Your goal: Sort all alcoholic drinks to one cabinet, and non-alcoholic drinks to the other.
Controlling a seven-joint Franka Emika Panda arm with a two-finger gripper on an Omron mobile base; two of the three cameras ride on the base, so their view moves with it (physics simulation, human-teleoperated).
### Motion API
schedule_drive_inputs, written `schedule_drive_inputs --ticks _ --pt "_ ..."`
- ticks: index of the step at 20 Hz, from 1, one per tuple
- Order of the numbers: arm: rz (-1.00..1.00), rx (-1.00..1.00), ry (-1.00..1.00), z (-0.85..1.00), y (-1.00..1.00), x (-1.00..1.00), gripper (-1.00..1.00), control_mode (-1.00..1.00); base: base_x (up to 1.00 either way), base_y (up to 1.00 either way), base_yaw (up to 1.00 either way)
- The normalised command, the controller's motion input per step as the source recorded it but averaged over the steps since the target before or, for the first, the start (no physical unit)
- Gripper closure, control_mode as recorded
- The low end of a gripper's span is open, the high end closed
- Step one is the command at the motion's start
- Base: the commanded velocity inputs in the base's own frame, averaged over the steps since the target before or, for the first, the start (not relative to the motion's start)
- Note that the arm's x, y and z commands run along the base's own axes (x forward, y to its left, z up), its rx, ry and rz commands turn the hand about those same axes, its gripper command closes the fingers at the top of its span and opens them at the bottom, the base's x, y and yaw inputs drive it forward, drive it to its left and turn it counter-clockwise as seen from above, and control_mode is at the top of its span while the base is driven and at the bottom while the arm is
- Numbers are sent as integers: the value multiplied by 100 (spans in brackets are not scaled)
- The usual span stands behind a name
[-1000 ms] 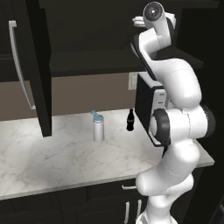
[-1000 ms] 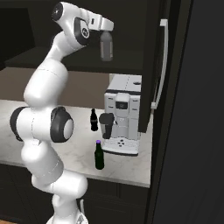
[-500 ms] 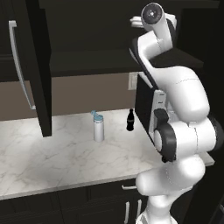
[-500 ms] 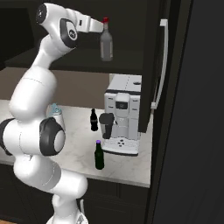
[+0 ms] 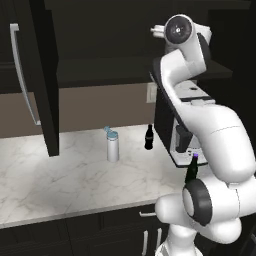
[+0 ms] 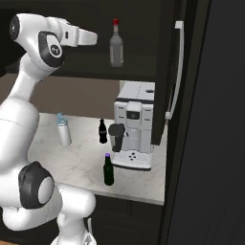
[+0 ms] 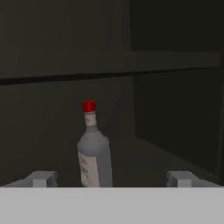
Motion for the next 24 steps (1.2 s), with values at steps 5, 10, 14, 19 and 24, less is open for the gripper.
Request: schedule_drive_inputs --ticks 5,10,14,19,24 --pt "-15 0 0 -1 20 -96 -100 -100 0 0 0" --pt "-22 0 4 -16 29 -76 -100 -100 0 0 0" --pt "-27 0 16 -42 18 -44 -100 -100 0 0 0" --pt "-29 0 9 -61 6 -28 -100 -100 0 0 0" --pt "-29 1 1 -57 0 -22 -100 -100 0 0 0"
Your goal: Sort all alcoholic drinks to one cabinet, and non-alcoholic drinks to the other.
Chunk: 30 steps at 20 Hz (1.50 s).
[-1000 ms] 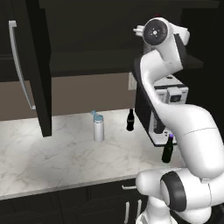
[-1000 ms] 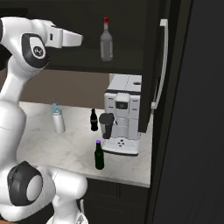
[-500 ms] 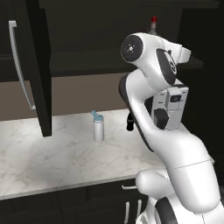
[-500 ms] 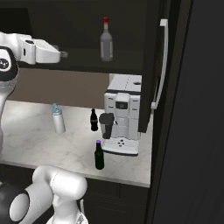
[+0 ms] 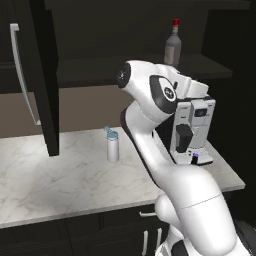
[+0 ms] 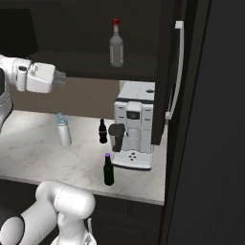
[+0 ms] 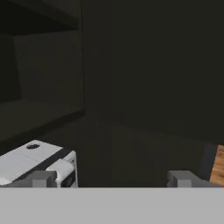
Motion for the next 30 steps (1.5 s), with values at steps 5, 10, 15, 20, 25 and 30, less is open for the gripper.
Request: schedule_drive_inputs --ticks 5,10,15,20,25,30 --pt "-24 4 1 -43 0 -5 -100 -100 0 0 0" --pt "-24 6 10 -46 0 0 -100 -100 0 0 0" --pt "-21 10 10 -50 0 0 -100 -100 0 0 0" --pt "-15 11 4 -50 -9 0 -100 -100 0 0 0" --pt "-5 10 0 -62 -20 -4 -100 -100 0 0 0" --pt "-3 9 0 -65 -16 -1 -100 -100 0 0 0"
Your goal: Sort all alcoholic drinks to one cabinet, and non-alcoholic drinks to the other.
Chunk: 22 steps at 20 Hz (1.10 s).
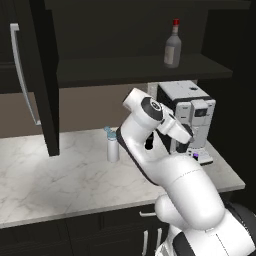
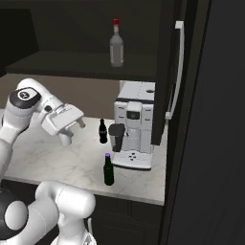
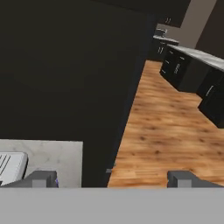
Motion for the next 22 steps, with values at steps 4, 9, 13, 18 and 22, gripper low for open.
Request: schedule_drive_inputs --ticks 4,9,13,18,22 --pt "-1 3 0 -54 -16 0 -100 -100 0 0 0" --pt "0 0 0 -39 -7 0 -100 -100 0 0 0" --pt "0 0 0 -34 0 0 -100 -100 0 0 0" --pt "0 0 1 -34 0 1 -100 -100 0 0 0" --pt "0 0 2 -34 0 5 -100 -100 0 0 0"
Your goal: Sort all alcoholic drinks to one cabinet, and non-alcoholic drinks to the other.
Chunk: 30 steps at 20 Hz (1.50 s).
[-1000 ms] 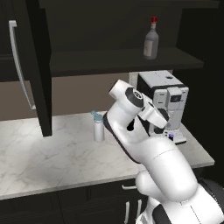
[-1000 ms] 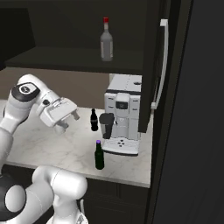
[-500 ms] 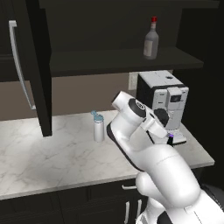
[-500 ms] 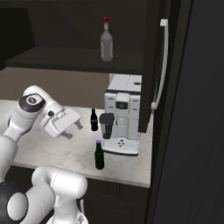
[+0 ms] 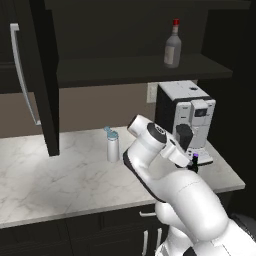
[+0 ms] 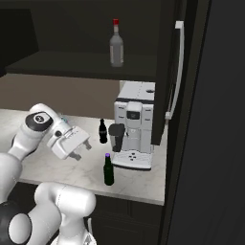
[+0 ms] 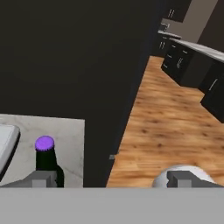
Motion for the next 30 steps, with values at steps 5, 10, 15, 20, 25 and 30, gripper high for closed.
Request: schedule_drive_inputs --ticks 5,10,15,20,25,30 --pt "-1 -1 2 -36 0 10 -100 -100 0 0 0" --pt "-3 -3 7 -27 0 21 -100 -100 0 0 0" --pt "-2 -3 10 -16 -5 31 -100 -100 0 0 0" --pt "-1 -2 9 -11 -6 30 -100 -100 0 0 0" --pt "-1 -1 3 -8 -7 13 -100 -100 0 0 0" --pt "0 0 0 -10 -8 7 -100 -100 0 0 0"
